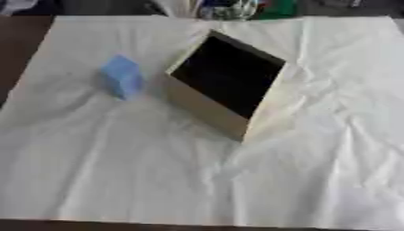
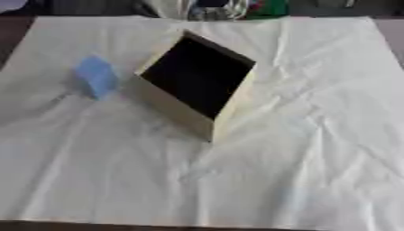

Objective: Pick up objects on the table and place them in the box.

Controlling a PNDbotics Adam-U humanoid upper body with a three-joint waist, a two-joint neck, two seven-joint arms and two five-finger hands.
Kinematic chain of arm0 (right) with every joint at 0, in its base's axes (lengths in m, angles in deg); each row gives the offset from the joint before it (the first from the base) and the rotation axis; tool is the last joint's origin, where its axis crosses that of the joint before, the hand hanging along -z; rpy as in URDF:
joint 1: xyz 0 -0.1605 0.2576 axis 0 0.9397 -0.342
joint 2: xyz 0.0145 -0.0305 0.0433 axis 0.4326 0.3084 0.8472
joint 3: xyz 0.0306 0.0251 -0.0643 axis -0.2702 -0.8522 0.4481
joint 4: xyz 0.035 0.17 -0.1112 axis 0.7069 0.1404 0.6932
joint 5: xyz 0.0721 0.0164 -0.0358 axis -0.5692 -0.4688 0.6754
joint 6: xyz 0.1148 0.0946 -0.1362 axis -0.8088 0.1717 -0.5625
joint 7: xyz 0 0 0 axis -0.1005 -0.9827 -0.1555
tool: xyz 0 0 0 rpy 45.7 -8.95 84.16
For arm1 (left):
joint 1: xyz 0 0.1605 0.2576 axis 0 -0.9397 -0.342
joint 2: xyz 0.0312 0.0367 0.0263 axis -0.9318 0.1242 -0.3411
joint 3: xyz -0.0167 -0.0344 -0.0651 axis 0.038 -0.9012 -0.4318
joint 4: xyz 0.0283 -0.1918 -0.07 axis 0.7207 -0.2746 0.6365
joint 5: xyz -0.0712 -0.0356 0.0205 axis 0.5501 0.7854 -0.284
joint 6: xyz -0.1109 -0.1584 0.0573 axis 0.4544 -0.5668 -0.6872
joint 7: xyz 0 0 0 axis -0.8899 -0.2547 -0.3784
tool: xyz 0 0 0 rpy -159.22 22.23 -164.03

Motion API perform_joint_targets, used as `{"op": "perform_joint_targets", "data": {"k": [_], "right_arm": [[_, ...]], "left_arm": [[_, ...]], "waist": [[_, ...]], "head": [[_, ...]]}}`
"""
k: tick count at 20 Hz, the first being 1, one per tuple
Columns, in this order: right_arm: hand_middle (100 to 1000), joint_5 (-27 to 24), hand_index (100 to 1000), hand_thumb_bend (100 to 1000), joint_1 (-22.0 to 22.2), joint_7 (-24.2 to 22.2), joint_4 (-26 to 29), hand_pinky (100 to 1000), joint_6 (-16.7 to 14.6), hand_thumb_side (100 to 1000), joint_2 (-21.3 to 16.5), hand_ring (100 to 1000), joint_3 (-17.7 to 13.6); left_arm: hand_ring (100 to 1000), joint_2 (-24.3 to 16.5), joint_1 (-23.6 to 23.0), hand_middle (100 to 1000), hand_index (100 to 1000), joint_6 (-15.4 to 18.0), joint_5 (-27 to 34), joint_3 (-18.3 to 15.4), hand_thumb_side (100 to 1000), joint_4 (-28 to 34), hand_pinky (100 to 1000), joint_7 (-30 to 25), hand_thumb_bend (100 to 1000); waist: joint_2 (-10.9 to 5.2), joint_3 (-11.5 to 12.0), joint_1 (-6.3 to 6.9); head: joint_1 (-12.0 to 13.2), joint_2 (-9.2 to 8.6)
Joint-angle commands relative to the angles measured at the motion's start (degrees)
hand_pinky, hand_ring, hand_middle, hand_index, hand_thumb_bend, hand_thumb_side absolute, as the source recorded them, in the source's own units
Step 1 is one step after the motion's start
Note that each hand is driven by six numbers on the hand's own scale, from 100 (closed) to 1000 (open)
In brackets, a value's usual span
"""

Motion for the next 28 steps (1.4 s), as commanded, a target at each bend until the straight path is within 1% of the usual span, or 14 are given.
{"op": "perform_joint_targets", "data": {"k": [1,5,8,11,13,15,18,21,28], "right_arm": [[591,0.2,735,100,-0.7,-0.2,0.6,667,0.0,415,-0.7,605,0.0],[590,0.2,735,100,-0.8,-0.1,0.6,666,0.0,416,-0.8,604,0.0],[589,0.2,734,100,-0.8,-0.1,0.5,665,0.1,418,-0.8,604,-0.1],[588,0.2,734,100,-0.8,-0.1,0.5,665,0.1,418,-0.7,603,0.0],[588,0.2,734,100,-0.8,-0.2,0.5,664,0.1,417,-0.7,603,0.0],[588,0.2,734,100,-0.8,-0.3,0.4,664,0.2,416,-0.6,603,0.2],[587,0.2,733,100,-0.9,-0.4,0.3,664,0.2,414,-0.5,603,0.4],[588,0.2,733,100,-0.9,-0.6,0.3,663,0.2,412,-0.4,603,0.6],[587,0.1,733,100,-0.9,-1.0,0.4,663,0.4,412,-0.2,603,1.0]], "left_arm": [[637,-3.2,1.3,677,789,0.1,-0.5,0.3,100,-0.7,643,0.4,450],[610,-2.8,1.2,650,766,-1.5,-0.4,0.6,100,-0.3,623,2.2,422],[614,-2.6,1.0,663,777,-2.4,-0.5,0.9,100,0.0,627,2.2,418],[638,-2.8,1.8,698,806,-1.9,-1.9,1.4,100,-1.3,644,-1.5,421],[658,-3.1,2.8,717,825,-1.1,-3.4,1.7,100,-2.5,660,-4.6,451],[679,-3.7,4.4,733,841,0.4,-6.0,2.7,100,-4.0,678,-8.0,481],[704,-4.5,7.1,748,857,4.3,-10.1,4.3,100,-7.3,700,-13.0,509],[716,-4.7,9.9,753,865,7.8,-11.8,5.5,100,-11.5,711,-16.7,521],[737,-4.2,16.4,764,883,13.3,-16.1,9.1,100,-20.9,732,-26.1,561]], "waist": [[-1.97,0.0,-0.73],[-1.67,-0.1,-0.78],[-1.51,-0.1,-0.77],[-1.51,-0.1,-0.70],[-1.55,-0.2,-0.69],[-1.65,-0.3,-0.66],[-1.92,-0.6,-0.53],[-2.24,-1.0,-0.30],[-2.91,-1.8,0.39]], "head": [[0.2,0.26],[0.2,-0.01],[0.1,-0.09],[0.1,0.12],[0.1,0.32],[0.2,0.54],[0.5,0.67],[0.8,0.65],[1.3,0.94]]}}
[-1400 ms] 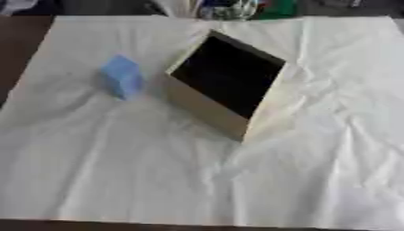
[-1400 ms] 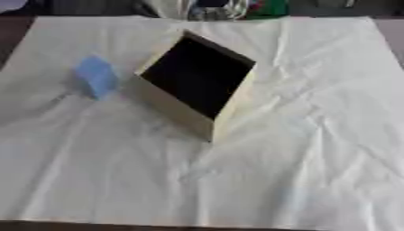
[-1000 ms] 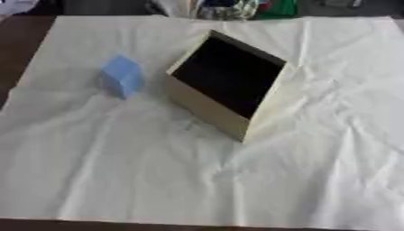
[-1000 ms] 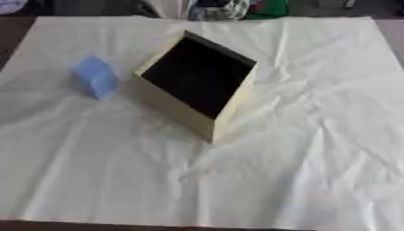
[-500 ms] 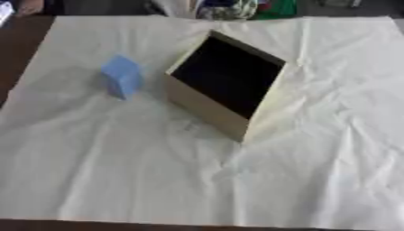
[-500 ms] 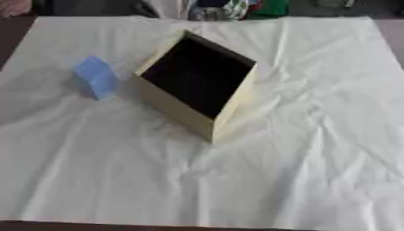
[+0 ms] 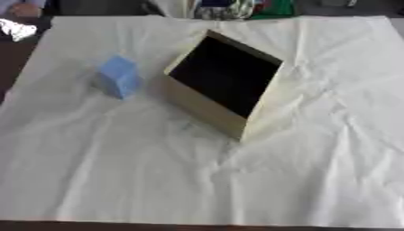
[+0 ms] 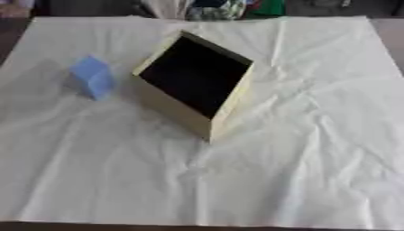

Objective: Pick up objects on the table and place them in the box.

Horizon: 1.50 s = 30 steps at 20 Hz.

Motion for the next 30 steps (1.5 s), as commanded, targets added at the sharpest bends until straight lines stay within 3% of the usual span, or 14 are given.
{"op": "perform_joint_targets", "data": {"k": [1,13,19,30], "right_arm": [[587,0.1,733,100,-0.8,-0.3,0.4,663,0.0,412,-0.7,603,0.0],[585,0.1,731,100,-0.9,-0.5,0.4,660,0.2,414,-0.5,602,0.5],[583,0.0,730,100,-1.0,-0.5,0.3,659,0.2,414,-0.5,601,0.6],[579,-0.3,728,100,-1.2,-0.6,0.4,658,0.3,418,-0.2,601,0.8]], "left_arm": [[739,-1.8,2.8,766,886,2.3,-1.8,0.8,100,-3.4,734,-4.3,571],[785,0.7,8.4,804,909,6.6,-4.7,2.9,100,-11.6,767,-16.6,674],[808,2.8,11.6,841,918,11.5,-3.6,3.6,100,-15.4,783,-21.0,693],[828,7.5,15.0,874,909,16.6,1.1,5.4,100,-21.0,810,-33.1,733]], "waist": [[-2.16,-0.2,0.45],[-2.40,-0.6,0.94],[-2.36,-1.0,0.99],[-1.93,-1.7,1.03]], "head": [[0.4,0.51],[1.0,0.34],[1.3,0.06],[2.1,-0.35]]}}
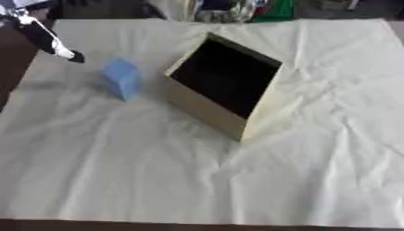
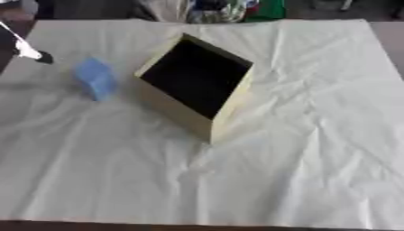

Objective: Pick up objects on the table and place them in the box.

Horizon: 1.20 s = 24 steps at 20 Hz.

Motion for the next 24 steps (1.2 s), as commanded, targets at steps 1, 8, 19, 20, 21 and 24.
{"op": "perform_joint_targets", "data": {"k": [1,8,19,20,21,24], "right_arm": [[579,-0.3,728,100,-0.7,0.0,0.8,658,0.0,418,-0.7,601,-0.2],[576,-0.6,726,100,-0.6,0.1,0.9,658,0.1,420,-0.6,599,-0.2],[572,-1.0,723,100,-0.7,0.7,1.2,657,0.2,422,-0.4,595,-0.1],[572,-1.0,722,100,-0.7,0.7,1.3,656,0.2,422,-0.4,595,-0.1],[572,-1.0,722,100,-0.7,0.8,1.3,656,0.2,422,-0.4,595,-0.1],[572,-1.1,722,100,-0.8,0.9,1.3,656,0.2,423,-0.4,595,-0.1]], "left_arm": [[828,-0.6,1.7,877,912,14.0,2.5,0.4,100,-0.6,810,-16.8,731],[826,0.2,2.2,870,904,15.2,2.3,2.6,100,-2.0,812,-17.9,731],[859,1.2,2.2,881,887,18.0,-2.3,5.4,100,-3.6,841,-17.9,733],[859,1.3,2.2,883,886,18.3,-2.6,5.5,100,-3.9,841,-17.9,732],[860,1.4,2.2,887,886,18.6,-2.8,5.8,100,-4.1,842,-17.9,728],[861,1.5,2.0,892,887,19.6,-3.8,6.6,100,-5.0,842,-17.9,720]], "waist": [[-1.61,-0.1,0.98],[-1.62,-0.1,1.09],[-1.58,-0.4,1.20],[-1.56,-0.4,1.21],[-1.53,-0.4,1.24],[-1.41,-0.5,1.33]], "head": [[0.3,-0.33],[0.5,-0.34],[1.4,-0.79],[1.5,-0.80],[1.5,-0.81],[1.6,-0.85]]}}
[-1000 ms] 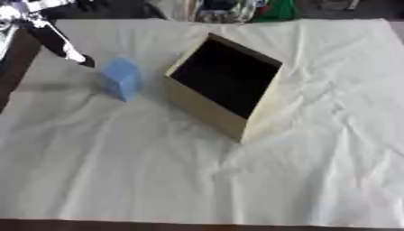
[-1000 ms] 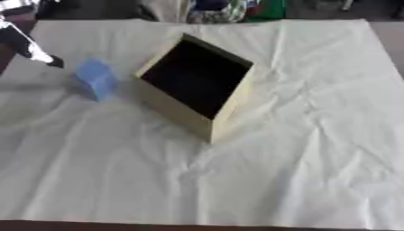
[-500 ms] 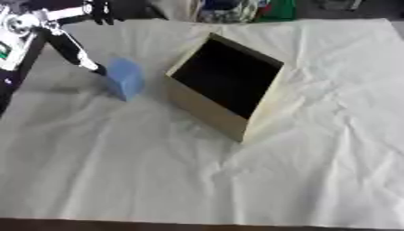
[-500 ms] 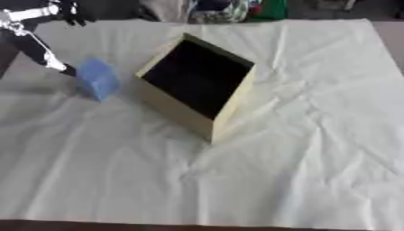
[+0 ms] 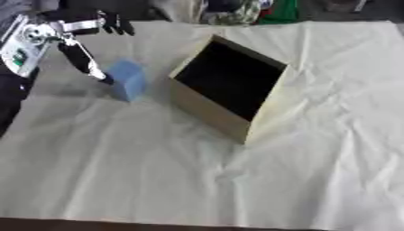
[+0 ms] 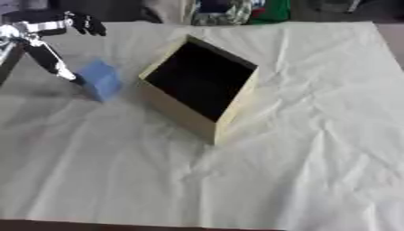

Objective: Pick up objects on the table and place them in the box.

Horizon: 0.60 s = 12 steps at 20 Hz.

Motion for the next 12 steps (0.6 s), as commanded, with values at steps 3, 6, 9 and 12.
{"op": "perform_joint_targets", "data": {"k": [3,6,9,12], "right_arm": [[571,-0.6,722,100,-0.8,0.3,1.3,656,0.0,425,-0.8,595,-0.1],[571,-0.6,722,100,-0.9,0.3,1.3,656,0.0,426,-0.8,595,-0.1],[571,-0.7,721,100,-1.0,0.3,1.3,656,0.0,428,-0.8,594,-0.1],[570,-0.8,721,100,-1.2,0.3,1.3,655,0.0,431,-0.8,594,-0.1]], "left_arm": [[861,-0.8,1.2,893,887,19.8,-2.0,0.8,100,-0.8,844,-18.3,717],[861,-0.6,1.3,894,885,20.5,-2.9,1.0,100,-1.4,844,-18.3,717],[865,-0.5,1.3,898,883,20.9,-4.3,1.0,100,-2.1,848,-18.3,718],[868,-0.2,1.4,899,884,21.4,-6.0,1.0,100,-2.4,851,-18.3,719]], "waist": [[-1.29,-0.1,0.96],[-1.10,-0.2,1.02],[-0.88,-0.5,1.12],[-0.66,-0.8,1.19]], "head": [[0.2,-0.32],[0.3,-0.40],[0.4,-0.42],[0.4,-0.64]]}}
